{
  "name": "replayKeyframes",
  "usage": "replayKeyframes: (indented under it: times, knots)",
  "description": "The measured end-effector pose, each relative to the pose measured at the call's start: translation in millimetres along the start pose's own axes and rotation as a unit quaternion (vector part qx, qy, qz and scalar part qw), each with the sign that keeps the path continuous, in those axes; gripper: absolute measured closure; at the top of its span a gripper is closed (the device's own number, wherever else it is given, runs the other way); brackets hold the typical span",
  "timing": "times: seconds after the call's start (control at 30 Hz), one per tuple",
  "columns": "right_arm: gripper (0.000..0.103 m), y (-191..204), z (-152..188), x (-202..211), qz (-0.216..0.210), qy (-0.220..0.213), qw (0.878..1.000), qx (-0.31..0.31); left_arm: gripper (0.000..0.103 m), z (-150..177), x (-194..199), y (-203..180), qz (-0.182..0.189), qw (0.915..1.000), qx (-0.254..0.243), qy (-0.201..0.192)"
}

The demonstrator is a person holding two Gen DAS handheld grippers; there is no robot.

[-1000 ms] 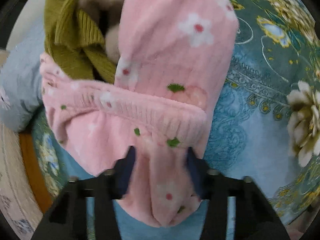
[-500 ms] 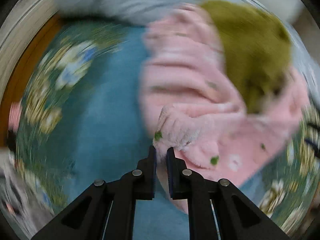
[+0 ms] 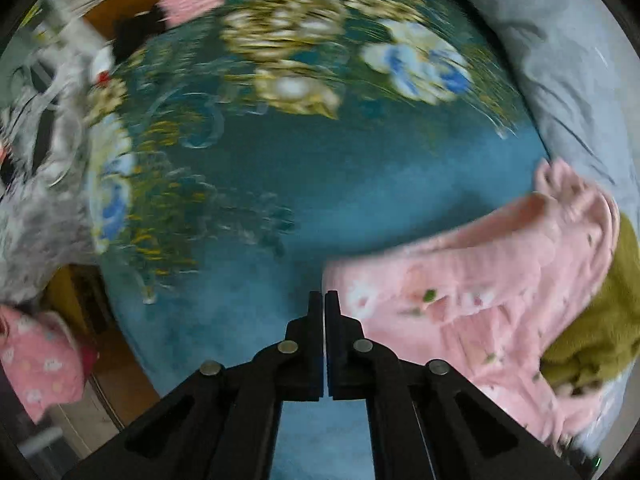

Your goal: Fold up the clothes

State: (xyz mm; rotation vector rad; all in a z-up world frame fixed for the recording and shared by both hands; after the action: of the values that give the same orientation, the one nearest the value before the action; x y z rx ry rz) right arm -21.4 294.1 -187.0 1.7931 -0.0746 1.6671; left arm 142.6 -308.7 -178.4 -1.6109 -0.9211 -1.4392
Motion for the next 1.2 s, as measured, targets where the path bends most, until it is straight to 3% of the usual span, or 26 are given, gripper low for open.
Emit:
replayKeyframes:
  times: [0.17,0.37,0.5,0.63,0.87,0.9,0.93,1.0,1.1,1.2]
  knots:
    - [0.099,-8.3,25.4,41.8,-0.015,-0.034,0.999,0.016,0.103,-4.3,-0.2,17.3,0.014,0.9999,-0.002,0.006]
    - [0.099,-29.8,51.5,86.2,-0.008,-0.057,0.998,0.032,0.1,18.4,-32.4,15.1,0.039,0.9966,-0.027,0.066]
    - [0.099,-45.8,67.0,93.0,0.007,-0.047,0.999,0.019,0.064,29.7,-65.7,22.3,0.048,0.9932,-0.009,0.106]
    - [0.099,-39.4,70.3,95.4,0.02,-0.038,0.999,0.024,0.06,32.9,-102.9,32.6,0.038,0.9907,0.024,0.128]
    - [0.099,-21.0,62.5,101.0,0.038,-0.035,0.998,0.039,0.06,25.9,-140.8,33.9,0.025,0.9906,0.019,0.133]
    - [0.099,-19.3,62.6,101.7,0.039,-0.036,0.998,0.04,0.064,24.6,-142.9,32.6,0.024,0.9906,0.015,0.134]
    - [0.099,-17.9,63.0,102.5,0.038,-0.037,0.998,0.039,0.078,23.6,-143.9,30.2,0.026,0.9903,0.008,0.136]
    - [0.099,-17.1,64.6,104.2,0.034,-0.039,0.998,0.036,0.093,22.3,-142.4,22.1,0.027,0.9899,-0.008,0.139]
    - [0.099,-18.1,69.6,112.4,0.024,-0.046,0.998,0.029,0.096,23.3,-130.9,6.5,0.027,0.9902,-0.05,0.127]
    - [0.1,-23.9,78.0,131.2,0.009,-0.066,0.998,0.019,0.098,28.2,-107.9,-6.3,0.055,0.9867,-0.105,0.111]
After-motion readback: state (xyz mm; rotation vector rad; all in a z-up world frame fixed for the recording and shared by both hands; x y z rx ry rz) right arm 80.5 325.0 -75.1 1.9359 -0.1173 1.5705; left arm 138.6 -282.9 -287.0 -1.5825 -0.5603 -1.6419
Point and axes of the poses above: each gripper's, at about its wrist camera, not at the fingertips, and x roughly against the way its jaws point, y to its left, z to its underside, the point moved 1 cm from there along -x, roughly the way its jaws point, and after that the axes turned 12 degrees about x, right-handed, at the moved point
